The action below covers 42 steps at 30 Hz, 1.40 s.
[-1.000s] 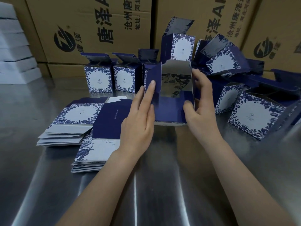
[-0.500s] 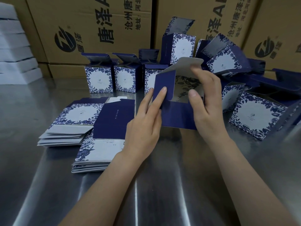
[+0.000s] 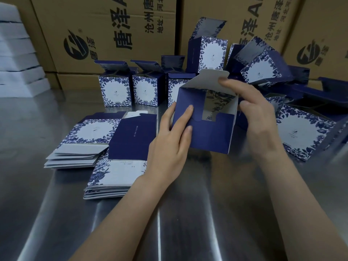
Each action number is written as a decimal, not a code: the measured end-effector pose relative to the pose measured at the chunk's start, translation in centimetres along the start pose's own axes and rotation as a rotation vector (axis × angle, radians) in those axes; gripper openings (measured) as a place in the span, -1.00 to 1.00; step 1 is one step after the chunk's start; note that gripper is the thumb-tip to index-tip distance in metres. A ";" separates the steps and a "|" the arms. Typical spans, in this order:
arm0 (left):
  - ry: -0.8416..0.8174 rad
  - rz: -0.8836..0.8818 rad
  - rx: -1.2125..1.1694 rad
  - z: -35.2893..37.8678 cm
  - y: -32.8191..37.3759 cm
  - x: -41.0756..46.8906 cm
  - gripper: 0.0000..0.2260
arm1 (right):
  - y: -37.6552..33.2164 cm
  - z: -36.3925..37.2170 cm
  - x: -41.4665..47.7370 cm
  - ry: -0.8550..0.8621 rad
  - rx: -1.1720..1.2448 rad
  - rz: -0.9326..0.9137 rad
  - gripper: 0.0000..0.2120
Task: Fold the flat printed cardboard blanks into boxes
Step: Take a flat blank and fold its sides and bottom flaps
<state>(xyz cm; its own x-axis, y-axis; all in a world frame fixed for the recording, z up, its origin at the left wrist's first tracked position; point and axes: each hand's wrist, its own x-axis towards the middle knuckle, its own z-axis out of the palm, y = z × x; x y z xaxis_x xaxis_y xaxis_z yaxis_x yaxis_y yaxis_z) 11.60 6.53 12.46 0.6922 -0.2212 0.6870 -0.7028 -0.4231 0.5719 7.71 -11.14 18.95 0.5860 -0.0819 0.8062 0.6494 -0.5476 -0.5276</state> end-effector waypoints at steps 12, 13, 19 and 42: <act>0.122 -0.078 -0.115 -0.1 0.0 0.3 -0.64 | -0.1 -0.1 -0.1 -0.074 -0.239 -0.146 -0.55; 0.125 -0.078 -0.112 -0.1 0.1 0.3 -0.65 | 0.0 -0.1 -0.1 -0.075 -0.251 -0.160 -0.55; 0.167 -0.103 -0.146 -0.3 0.3 0.4 -0.62 | 0.8 1.1 -0.6 -0.055 -0.235 -0.165 -0.50; 0.470 -0.337 -0.524 -1.4 1.6 1.7 -0.81 | 1.6 4.9 -1.7 0.214 0.534 0.368 -0.71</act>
<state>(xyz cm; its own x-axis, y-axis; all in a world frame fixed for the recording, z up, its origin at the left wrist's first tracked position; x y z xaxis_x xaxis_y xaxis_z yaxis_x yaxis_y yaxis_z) 11.43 6.69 15.09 0.8221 0.2905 0.4897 -0.5341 0.0953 0.8400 10.15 -7.83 15.41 0.7417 -0.3767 0.5549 0.6083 0.0293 -0.7932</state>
